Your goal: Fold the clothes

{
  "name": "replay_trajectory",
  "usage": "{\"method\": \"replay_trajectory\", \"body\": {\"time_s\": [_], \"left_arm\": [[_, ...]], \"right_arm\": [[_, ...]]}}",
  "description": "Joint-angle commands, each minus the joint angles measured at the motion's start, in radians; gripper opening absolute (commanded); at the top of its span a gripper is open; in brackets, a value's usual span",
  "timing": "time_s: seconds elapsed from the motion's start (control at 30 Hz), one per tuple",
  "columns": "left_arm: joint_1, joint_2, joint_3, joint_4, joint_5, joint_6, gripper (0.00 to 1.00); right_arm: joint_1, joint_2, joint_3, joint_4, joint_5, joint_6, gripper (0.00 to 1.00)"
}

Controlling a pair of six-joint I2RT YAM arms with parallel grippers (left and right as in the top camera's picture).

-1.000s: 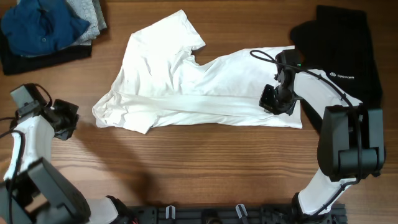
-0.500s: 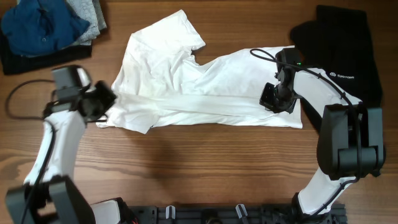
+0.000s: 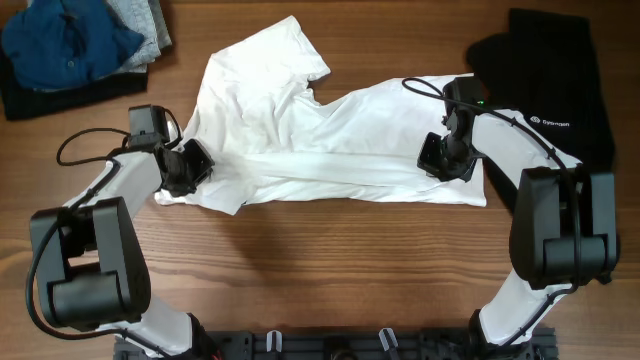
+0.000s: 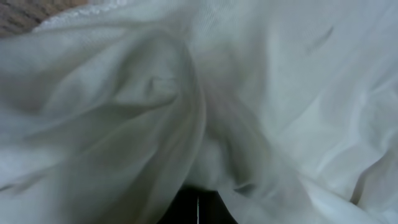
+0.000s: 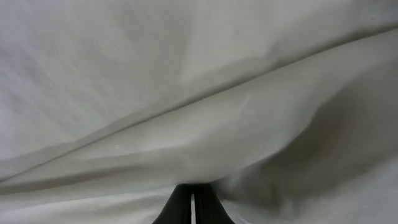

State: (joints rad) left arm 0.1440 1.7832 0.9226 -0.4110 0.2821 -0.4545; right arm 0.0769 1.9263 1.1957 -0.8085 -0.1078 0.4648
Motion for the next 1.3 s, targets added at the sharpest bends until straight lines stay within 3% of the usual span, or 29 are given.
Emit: {"method": "replay_trajectory", "body": {"time_s": [0.0,0.27,0.5,0.63,0.8,1.07,1.27], "left_arm": [[0.009,0.065,-0.019,-0.022,-0.167,-0.052,0.04],[0.175,0.065,-0.019,-0.108,-0.277,-0.121,0.04],[0.347,0.065,-0.019,-0.169,-0.267,-0.131,0.04],[0.396,0.065,-0.019,-0.204,-0.191,-0.13,0.04],[0.401,0.064,-0.019,-0.208,-0.061,-0.13,0.04],[0.371,0.024,-0.019,-0.225,-0.054,-0.126,0.04],[0.327,-0.109,-0.019,-0.257,-0.054,-0.127,0.04]], "right_arm": [[-0.004,0.04,0.003,0.0,0.047,-0.016,0.04],[0.016,0.04,0.003,0.034,-0.023,-0.047,0.04],[0.073,0.04,0.003,0.037,-0.024,-0.039,0.05],[0.101,0.04,0.003,0.013,-0.017,-0.02,0.04],[0.107,0.04,0.003,-0.064,0.058,0.063,0.04],[0.106,0.037,0.003,-0.165,0.223,0.23,0.04],[0.105,-0.002,0.004,-0.157,0.27,0.25,0.04]]}}
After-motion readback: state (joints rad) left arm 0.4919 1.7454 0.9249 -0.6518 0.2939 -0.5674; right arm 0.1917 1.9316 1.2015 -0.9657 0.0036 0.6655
